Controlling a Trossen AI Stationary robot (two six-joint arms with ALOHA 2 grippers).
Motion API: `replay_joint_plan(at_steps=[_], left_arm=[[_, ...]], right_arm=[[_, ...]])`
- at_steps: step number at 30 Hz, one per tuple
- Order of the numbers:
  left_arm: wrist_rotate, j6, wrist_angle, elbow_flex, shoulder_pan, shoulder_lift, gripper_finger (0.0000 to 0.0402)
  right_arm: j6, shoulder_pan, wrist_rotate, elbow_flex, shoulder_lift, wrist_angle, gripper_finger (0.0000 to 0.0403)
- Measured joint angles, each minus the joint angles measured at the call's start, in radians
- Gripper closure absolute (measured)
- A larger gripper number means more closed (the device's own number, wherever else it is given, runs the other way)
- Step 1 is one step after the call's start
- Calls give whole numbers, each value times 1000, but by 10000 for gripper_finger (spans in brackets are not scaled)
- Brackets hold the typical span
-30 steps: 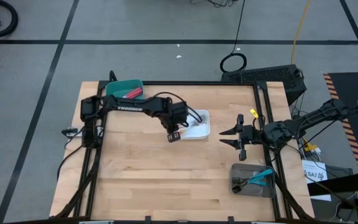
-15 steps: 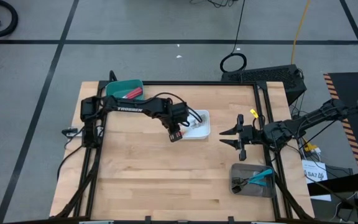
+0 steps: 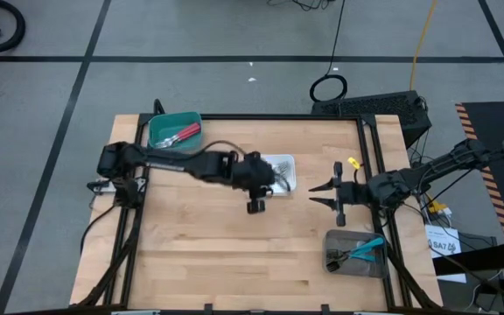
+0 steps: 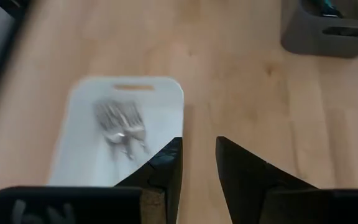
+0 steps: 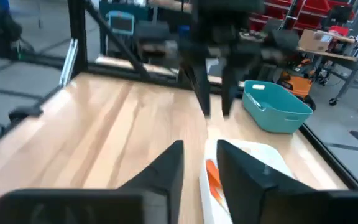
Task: Sort silverware by color (type)
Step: Return to Home Position
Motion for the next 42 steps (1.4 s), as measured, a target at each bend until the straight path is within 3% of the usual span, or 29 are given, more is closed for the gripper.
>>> replay_joint_plan(at_steps=[4, 8, 11, 13, 15, 19, 26, 31, 36, 42], left_arm=[[-168, 43, 53, -14, -112, -23, 296], [-184, 86, 180, -76, -183, -45, 310], [-203, 73, 254, -148, -197, -85, 347], [-246, 62, 258, -251, -208, -149, 378], [-249, 51, 367, -347, -211, -216, 393], [-257, 35, 518, -540, -226, -406, 394], [-270, 38, 604, -797, -265, -652, 394], [-302, 66, 702, -937, -294, -754, 395], [-314, 95, 690, -1021, -294, -850, 395], [-313, 137, 799, -1145, -293, -895, 395]], right_arm=[[-36, 6, 0, 0, 2, -34, 354], [-63, 9, -2, 0, 2, -28, 397], [-62, 15, 0, 0, 2, -29, 396], [-63, 23, 0, 0, 5, -32, 400], [-72, 28, 0, 0, 3, -33, 400], [-117, 34, -1, 0, 3, -35, 401], [-196, 42, -79, 0, 12, -42, 402], [-202, 40, -81, -21, 13, -43, 402], [-203, 38, -80, -91, -5, -8, 402], [-224, 31, -110, -162, -39, 54, 402]])
